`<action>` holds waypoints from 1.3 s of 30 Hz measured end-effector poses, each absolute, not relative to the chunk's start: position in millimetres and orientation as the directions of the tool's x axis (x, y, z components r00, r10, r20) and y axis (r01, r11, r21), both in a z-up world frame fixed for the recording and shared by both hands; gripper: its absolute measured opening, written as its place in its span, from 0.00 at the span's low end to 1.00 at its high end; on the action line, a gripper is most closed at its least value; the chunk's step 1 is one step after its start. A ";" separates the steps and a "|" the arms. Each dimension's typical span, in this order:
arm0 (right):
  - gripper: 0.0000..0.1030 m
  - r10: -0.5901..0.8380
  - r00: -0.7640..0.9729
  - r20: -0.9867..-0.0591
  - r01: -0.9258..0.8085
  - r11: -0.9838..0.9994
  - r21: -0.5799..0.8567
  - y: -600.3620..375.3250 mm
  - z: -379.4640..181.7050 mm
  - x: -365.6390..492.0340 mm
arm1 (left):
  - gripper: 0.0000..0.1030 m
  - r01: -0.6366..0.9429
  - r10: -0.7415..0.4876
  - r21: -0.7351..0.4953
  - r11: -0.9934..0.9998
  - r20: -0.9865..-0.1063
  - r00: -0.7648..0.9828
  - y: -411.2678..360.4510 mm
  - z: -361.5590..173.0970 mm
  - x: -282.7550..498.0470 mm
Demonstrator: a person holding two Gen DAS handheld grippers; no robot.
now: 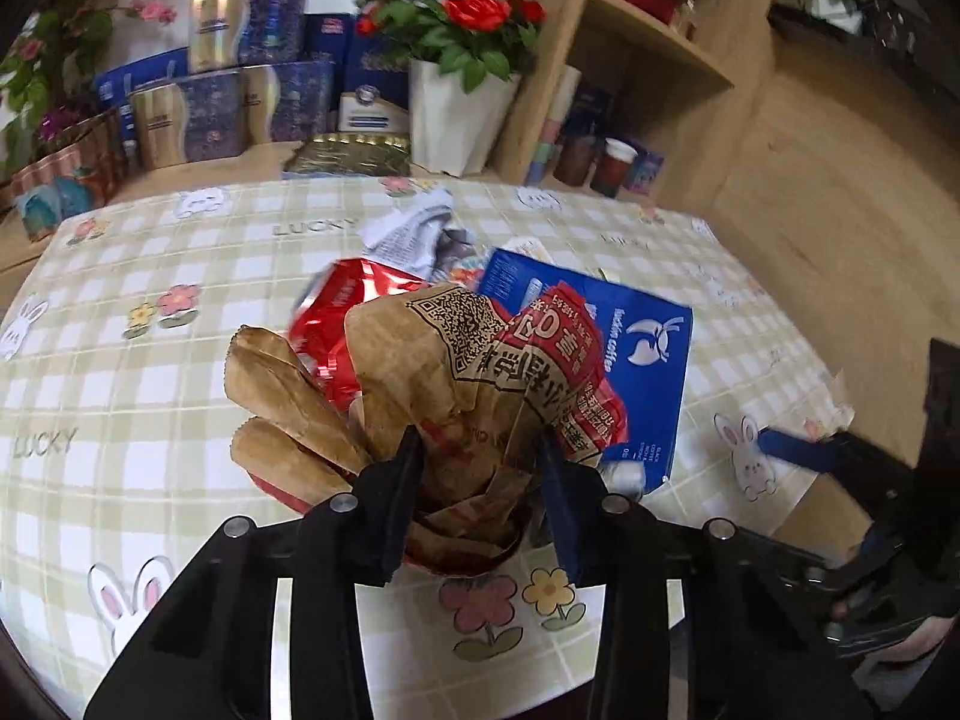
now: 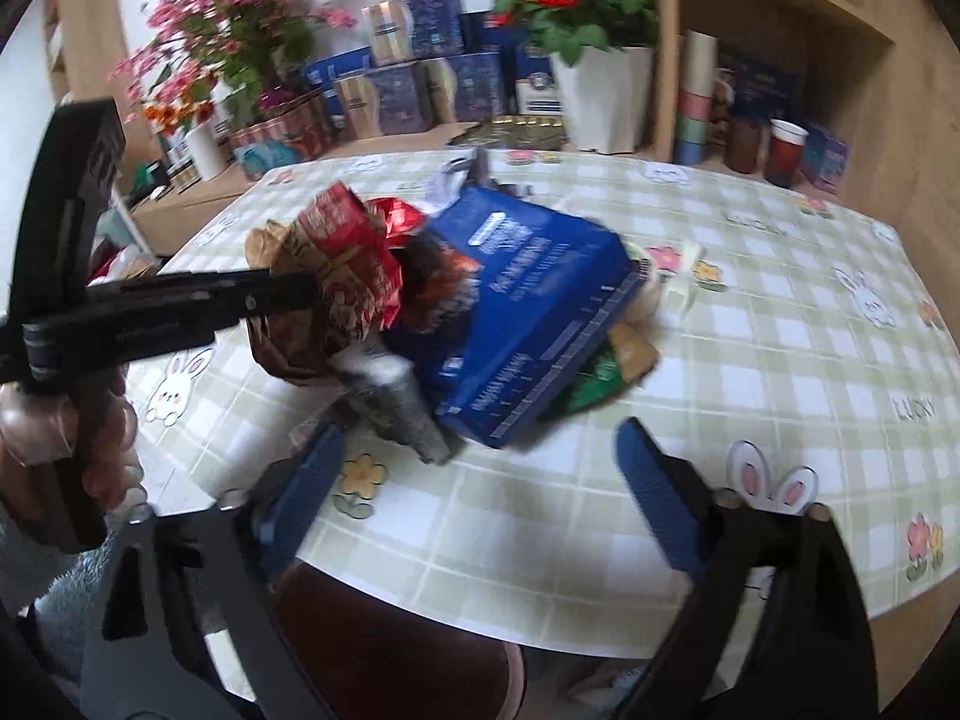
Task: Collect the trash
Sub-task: 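Grasp the brown paper snack bag with the left tool while the right tool grasps the black packet, then carry the paper bag with the left tool and drop it into the brown bin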
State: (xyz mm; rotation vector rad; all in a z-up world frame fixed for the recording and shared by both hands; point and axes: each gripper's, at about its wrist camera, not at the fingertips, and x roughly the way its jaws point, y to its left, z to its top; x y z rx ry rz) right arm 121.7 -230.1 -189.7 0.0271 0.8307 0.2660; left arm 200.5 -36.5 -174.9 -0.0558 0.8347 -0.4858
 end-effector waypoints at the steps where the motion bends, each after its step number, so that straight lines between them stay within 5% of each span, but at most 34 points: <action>1: 0.78 0.254 0.643 -0.722 -0.241 0.963 0.124 -226.0 -188.8 122.6 | 0.36 0.385 -0.438 -0.243 0.890 -0.688 0.579 -31.2 -170.1 196.5; 8: 0.67 0.280 0.626 -0.728 -0.339 0.938 0.069 -200.4 -189.7 132.9 | 0.36 0.365 -0.388 -0.180 0.913 -0.658 0.645 -11.6 -148.3 175.2; 30: 0.65 0.130 0.534 -0.836 -0.530 0.821 -0.211 -147.5 -235.6 176.6 | 0.36 0.258 -0.383 -0.283 0.924 -0.662 0.644 42.3 -163.7 139.2; 35: 0.35 0.127 0.537 -0.834 -0.510 0.836 -0.201 -148.7 -232.1 174.3 | 0.36 0.255 -0.383 -0.286 0.923 -0.659 0.648 45.3 -163.1 133.4; 39: 0.25 0.176 0.557 -0.812 -0.456 0.882 -0.121 -160.4 -217.2 170.5 | 0.36 0.256 -0.383 -0.286 0.923 -0.654 0.653 46.8 -161.2 128.6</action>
